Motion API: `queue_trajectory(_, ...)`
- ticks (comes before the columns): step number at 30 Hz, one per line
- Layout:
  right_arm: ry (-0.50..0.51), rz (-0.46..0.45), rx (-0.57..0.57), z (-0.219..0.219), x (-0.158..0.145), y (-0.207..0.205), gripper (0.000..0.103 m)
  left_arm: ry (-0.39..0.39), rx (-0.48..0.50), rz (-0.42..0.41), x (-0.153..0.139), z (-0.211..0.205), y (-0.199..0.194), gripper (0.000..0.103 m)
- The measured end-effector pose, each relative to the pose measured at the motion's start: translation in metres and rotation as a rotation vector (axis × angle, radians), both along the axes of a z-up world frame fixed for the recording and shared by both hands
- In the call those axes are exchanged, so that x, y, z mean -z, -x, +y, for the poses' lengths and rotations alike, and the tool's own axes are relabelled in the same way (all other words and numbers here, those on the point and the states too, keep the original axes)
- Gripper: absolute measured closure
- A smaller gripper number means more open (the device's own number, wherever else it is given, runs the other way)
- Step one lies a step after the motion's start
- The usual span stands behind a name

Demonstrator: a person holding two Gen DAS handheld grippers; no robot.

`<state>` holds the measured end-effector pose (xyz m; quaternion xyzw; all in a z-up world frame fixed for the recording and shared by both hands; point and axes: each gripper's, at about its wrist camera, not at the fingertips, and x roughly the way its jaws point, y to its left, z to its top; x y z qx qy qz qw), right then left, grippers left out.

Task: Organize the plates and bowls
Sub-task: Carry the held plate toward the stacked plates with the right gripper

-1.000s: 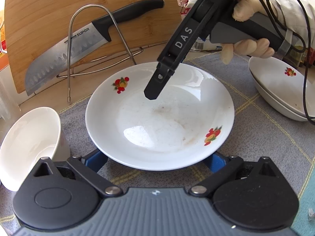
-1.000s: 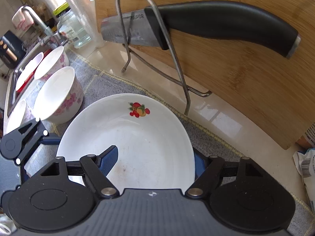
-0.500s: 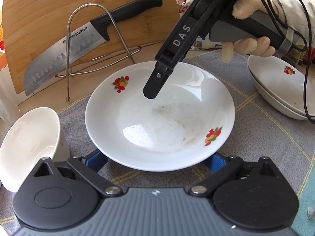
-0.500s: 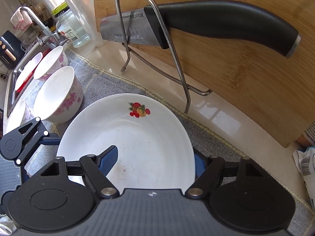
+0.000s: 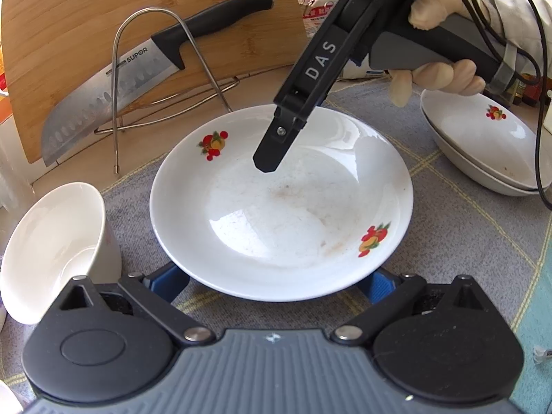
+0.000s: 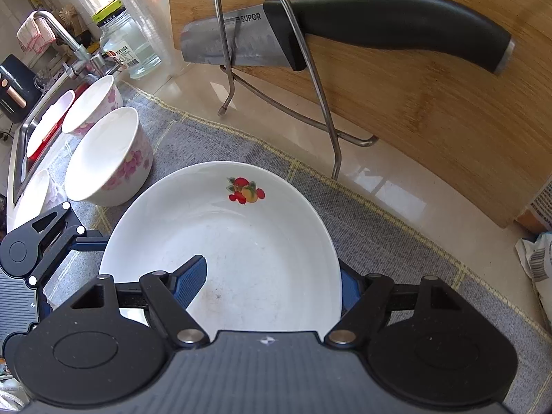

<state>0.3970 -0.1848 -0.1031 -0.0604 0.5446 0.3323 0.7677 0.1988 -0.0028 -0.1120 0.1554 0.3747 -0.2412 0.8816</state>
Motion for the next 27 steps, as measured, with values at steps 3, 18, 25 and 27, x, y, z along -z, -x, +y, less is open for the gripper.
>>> queue_trajectory(3, -0.001, 0.000, 0.005, 0.000, -0.001, 0.003, 0.021, 0.005, -0.002, -0.001, -0.001, -0.001, 0.002, 0.003)
queue_trajectory(18, -0.013, -0.025, 0.001, 0.005, -0.017, 0.026, 0.021, 0.001, -0.008, -0.015, -0.008, -0.001, 0.011, 0.003)
queue_trajectory(25, -0.017, -0.041, 0.001, 0.005, -0.027, 0.043, 0.021, 0.005, -0.004, -0.024, -0.014, -0.001, 0.018, 0.003)
queue_trajectory(27, -0.020, -0.044, 0.003, 0.005, -0.030, 0.048, 0.021, 0.007, -0.003, -0.026, -0.016, -0.002, 0.020, 0.003)
